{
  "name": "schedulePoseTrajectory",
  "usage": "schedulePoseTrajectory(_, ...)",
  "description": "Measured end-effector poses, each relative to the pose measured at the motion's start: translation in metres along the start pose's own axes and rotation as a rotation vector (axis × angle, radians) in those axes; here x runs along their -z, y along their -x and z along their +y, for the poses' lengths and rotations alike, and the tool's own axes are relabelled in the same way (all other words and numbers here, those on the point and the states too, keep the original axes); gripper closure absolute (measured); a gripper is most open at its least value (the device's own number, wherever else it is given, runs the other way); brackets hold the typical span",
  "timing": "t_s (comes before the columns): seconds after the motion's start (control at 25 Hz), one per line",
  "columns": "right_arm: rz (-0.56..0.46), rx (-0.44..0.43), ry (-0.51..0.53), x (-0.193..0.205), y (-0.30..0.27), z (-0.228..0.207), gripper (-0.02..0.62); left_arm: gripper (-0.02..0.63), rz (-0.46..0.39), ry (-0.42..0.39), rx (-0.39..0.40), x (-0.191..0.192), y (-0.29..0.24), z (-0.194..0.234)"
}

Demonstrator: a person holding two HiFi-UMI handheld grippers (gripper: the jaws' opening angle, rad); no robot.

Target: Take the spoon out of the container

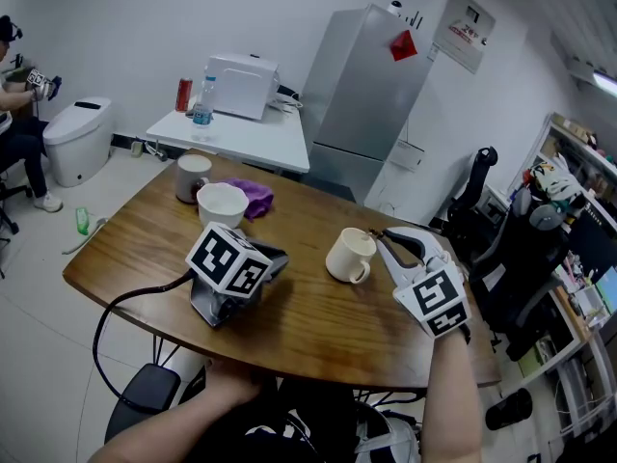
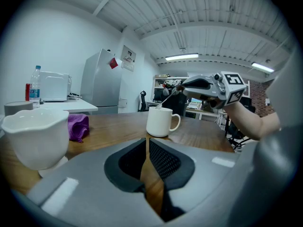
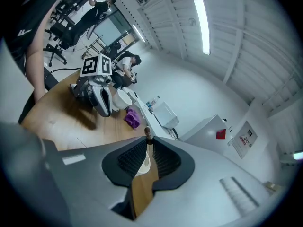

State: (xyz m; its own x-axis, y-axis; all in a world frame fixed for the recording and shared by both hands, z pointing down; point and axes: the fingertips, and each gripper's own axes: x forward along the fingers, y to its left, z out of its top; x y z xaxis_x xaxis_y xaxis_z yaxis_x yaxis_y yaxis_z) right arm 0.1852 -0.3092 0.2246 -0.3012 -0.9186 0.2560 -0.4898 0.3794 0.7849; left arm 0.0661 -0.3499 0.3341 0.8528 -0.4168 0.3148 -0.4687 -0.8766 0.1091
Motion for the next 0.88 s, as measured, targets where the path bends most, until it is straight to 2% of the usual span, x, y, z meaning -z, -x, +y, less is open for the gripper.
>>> schedulePoseTrajectory(0.24, -0.035, 0.07, 0.003, -0.008, 0.013, -0.016, 0.549, 0.584, -0.001, 0.001, 0.001, 0.0, 0.0, 0.001)
schedulePoseTrajectory(0.44, -0.021, 0.09, -0.027, 0.004, 0.019, -0.025, 0.549, 0.584, 0.0, 0.001, 0.0, -0.001, 0.0, -0.001)
schedulePoseTrajectory(0.64, 0.037, 0.104, -0.042, 0.031, 0.018, -0.024, 0.55, 0.584, 0.0, 0.001, 0.0, -0.001, 0.002, 0.0)
schedulePoseTrajectory(0.88, 0.126, 0.112, -0.097, 0.083, 0.016, -0.019, 0.549, 0.584, 0.0, 0.002, 0.001, -0.001, 0.001, -0.002)
